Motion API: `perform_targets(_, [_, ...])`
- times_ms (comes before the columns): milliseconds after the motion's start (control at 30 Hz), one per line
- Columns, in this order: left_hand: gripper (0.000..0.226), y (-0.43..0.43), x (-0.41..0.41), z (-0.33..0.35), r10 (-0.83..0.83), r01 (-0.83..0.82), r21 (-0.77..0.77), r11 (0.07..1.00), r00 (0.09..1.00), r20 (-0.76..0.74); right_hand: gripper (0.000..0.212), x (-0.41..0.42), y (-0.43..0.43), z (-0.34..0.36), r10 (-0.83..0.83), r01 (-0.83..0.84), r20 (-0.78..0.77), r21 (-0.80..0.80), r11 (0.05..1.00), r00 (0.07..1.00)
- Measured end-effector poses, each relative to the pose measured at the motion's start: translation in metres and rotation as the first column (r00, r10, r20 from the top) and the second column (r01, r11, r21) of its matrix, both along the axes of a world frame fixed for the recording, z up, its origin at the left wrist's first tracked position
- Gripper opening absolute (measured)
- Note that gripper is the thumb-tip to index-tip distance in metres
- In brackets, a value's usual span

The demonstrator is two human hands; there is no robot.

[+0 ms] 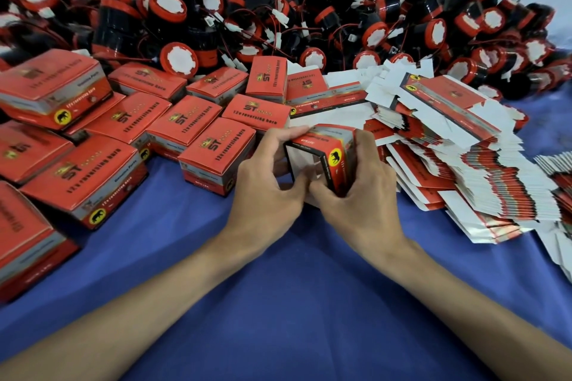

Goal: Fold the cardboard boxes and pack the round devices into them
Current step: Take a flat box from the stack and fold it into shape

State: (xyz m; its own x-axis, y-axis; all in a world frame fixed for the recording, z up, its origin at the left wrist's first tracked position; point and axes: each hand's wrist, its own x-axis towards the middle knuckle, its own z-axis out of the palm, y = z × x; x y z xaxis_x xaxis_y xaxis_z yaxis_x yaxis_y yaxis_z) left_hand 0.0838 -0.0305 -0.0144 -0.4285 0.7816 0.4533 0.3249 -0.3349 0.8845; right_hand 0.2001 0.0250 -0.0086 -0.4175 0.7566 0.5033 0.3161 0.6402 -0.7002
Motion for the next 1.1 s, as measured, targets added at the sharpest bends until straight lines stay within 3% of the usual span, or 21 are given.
perform_targets(100, [0.048, -0.001, 0.001, 0.0, -0.094, 0.095, -0.016, 0.995, 0.993, 0.068, 0.039, 0.0, 0.001, 0.005, 0.003, -0.003, -0.039, -0.008, 1.0, 0.999])
perform_targets(200, [0.051, -0.003, 0.0, 0.006, -0.224, 0.234, -0.044, 0.971, 0.96, 0.169, 0.03, 0.003, 0.003, 0.01, 0.112, -0.131, -0.137, -0.139, 0.982, 0.984])
perform_targets(367, [0.046, 0.015, 0.002, 0.018, -0.218, 0.258, -0.088, 0.962, 0.92, 0.325, 0.039, 0.007, 0.002, 0.015, 0.376, -0.496, -0.358, -0.344, 0.798, 0.854])
perform_targets(533, [0.041, 0.007, 0.017, 0.023, -0.1, 0.181, -0.112, 0.977, 0.855, 0.509, 0.043, 0.01, 0.004, 0.019, 0.294, -0.45, -0.361, -0.502, 0.739, 0.885])
perform_targets(567, [0.04, 0.001, 0.013, 0.017, -0.162, 0.226, -0.055, 0.973, 0.827, 0.538, 0.04, 0.011, 0.006, 0.021, 0.293, -0.44, -0.345, -0.512, 0.737, 0.892])
perform_targets(600, [0.038, -0.003, 0.006, 0.013, -0.204, 0.248, -0.033, 0.968, 0.86, 0.468, 0.037, 0.013, 0.006, 0.023, 0.302, -0.44, -0.331, -0.52, 0.732, 0.894])
perform_targets(633, [0.034, -0.011, 0.002, 0.012, -0.082, 0.103, -0.059, 0.993, 0.955, 0.285, 0.036, 0.014, 0.007, 0.025, 0.319, -0.448, -0.321, -0.528, 0.721, 0.892])
perform_targets(667, [0.042, -0.002, 0.002, 0.01, -0.093, 0.119, -0.054, 0.991, 0.933, 0.348, 0.036, 0.014, 0.007, 0.025, 0.339, -0.457, -0.309, -0.539, 0.707, 0.888])
perform_targets(733, [0.105, -0.011, 0.002, 0.026, -0.119, 0.175, -0.208, 0.962, 0.96, 0.254, 0.039, 0.012, 0.005, 0.026, 0.36, -0.448, -0.266, -0.555, 0.701, 0.894])
perform_targets(767, [0.112, -0.012, 0.001, 0.029, -0.092, 0.152, -0.194, 0.969, 0.954, 0.285, 0.039, 0.011, 0.004, 0.026, 0.361, -0.434, -0.244, -0.556, 0.709, 0.9])
perform_targets(800, [0.102, -0.007, 0.008, 0.036, -0.117, 0.187, -0.263, 0.946, 0.958, 0.26, 0.038, 0.011, 0.004, 0.027, 0.358, -0.423, -0.228, -0.554, 0.717, 0.905])
perform_targets(833, [0.102, -0.005, 0.011, 0.035, -0.105, 0.199, -0.263, 0.944, 0.937, 0.333, 0.038, 0.01, 0.003, 0.028, 0.357, -0.415, -0.214, -0.544, 0.73, 0.909])
perform_targets(867, [0.133, -0.006, 0.008, 0.034, -0.11, 0.19, -0.271, 0.944, 0.952, 0.285, 0.04, 0.011, 0.003, 0.029, 0.353, -0.406, -0.204, -0.526, 0.748, 0.913])
perform_targets(900, [0.118, -0.011, 0.003, 0.03, -0.161, 0.208, -0.148, 0.967, 0.947, 0.279, 0.043, 0.011, 0.004, 0.031, 0.345, -0.401, -0.206, -0.503, 0.765, 0.916])
perform_targets(933, [0.075, -0.003, 0.001, 0.024, -0.065, 0.107, -0.134, 0.985, 0.955, 0.288, 0.046, 0.012, 0.006, 0.032, 0.336, -0.403, -0.223, -0.485, 0.776, 0.915])
perform_targets(967, [0.115, 0.003, 0.005, 0.021, -0.052, 0.1, -0.118, 0.988, 0.932, 0.359, 0.046, 0.013, 0.007, 0.033, 0.333, -0.411, -0.243, -0.475, 0.778, 0.911])
perform_targets(1000, [0.142, 0.01, 0.004, 0.026, 0.024, 0.02, -0.155, 0.988, 0.96, 0.278, 0.046, 0.014, 0.008, 0.035, 0.337, -0.42, -0.254, -0.471, 0.776, 0.907])
perform_targets(1033, [0.152, 0.015, 0.006, 0.028, 0.053, -0.009, -0.152, 0.988, 0.955, 0.291, 0.046, 0.015, 0.009, 0.036, 0.344, -0.428, -0.256, -0.473, 0.77, 0.903])
perform_targets(1100, [0.148, 0.023, 0.007, 0.033, 0.054, 0.006, -0.163, 0.987, 0.931, 0.36, 0.043, 0.017, 0.009, 0.037, 0.366, -0.447, -0.256, -0.5, 0.742, 0.895])
